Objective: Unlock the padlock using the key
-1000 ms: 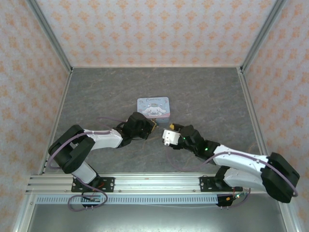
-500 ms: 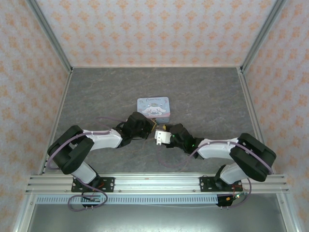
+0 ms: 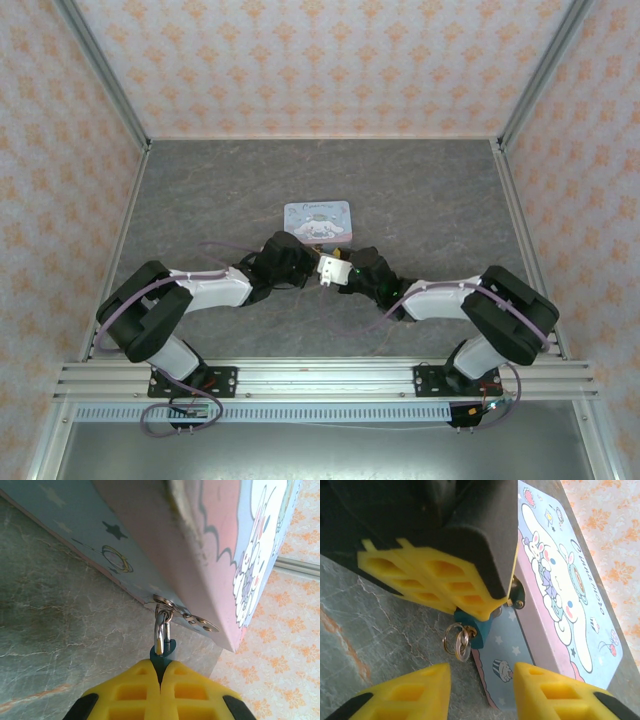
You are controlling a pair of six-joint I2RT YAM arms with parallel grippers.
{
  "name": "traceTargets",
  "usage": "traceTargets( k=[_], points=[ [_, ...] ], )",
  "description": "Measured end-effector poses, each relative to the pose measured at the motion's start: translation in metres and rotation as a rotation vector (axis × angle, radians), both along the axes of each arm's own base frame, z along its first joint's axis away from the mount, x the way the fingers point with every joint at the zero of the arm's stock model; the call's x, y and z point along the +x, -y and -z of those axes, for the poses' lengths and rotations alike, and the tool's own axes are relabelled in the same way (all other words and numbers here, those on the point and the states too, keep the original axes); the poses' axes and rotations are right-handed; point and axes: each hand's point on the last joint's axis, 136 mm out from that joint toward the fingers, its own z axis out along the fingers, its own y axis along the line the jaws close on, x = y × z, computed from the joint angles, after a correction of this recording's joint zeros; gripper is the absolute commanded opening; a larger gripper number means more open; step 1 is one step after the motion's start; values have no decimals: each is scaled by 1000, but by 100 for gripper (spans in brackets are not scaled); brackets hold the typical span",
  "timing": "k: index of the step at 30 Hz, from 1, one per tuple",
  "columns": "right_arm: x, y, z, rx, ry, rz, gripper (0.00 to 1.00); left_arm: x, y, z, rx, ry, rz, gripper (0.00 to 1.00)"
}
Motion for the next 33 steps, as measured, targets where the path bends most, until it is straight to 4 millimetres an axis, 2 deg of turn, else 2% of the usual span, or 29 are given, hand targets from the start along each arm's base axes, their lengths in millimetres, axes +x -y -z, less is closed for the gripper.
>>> traceTargets(
  k=[11,21,26,33],
  points=[
    [-2,-6,3,14,-27,-19,32,0,0,1,3,-3,0,0],
    [0,-14,3,39,-51,-20,15,1,-1,1,4,-2,-5,0],
    [-2,-18,7,52,-71,-13,0,1,-3,2,7,-7,-9,0],
    [2,-19,3,144,-119,52,0,3,-4,1,4,-3,-17,0]
  ],
)
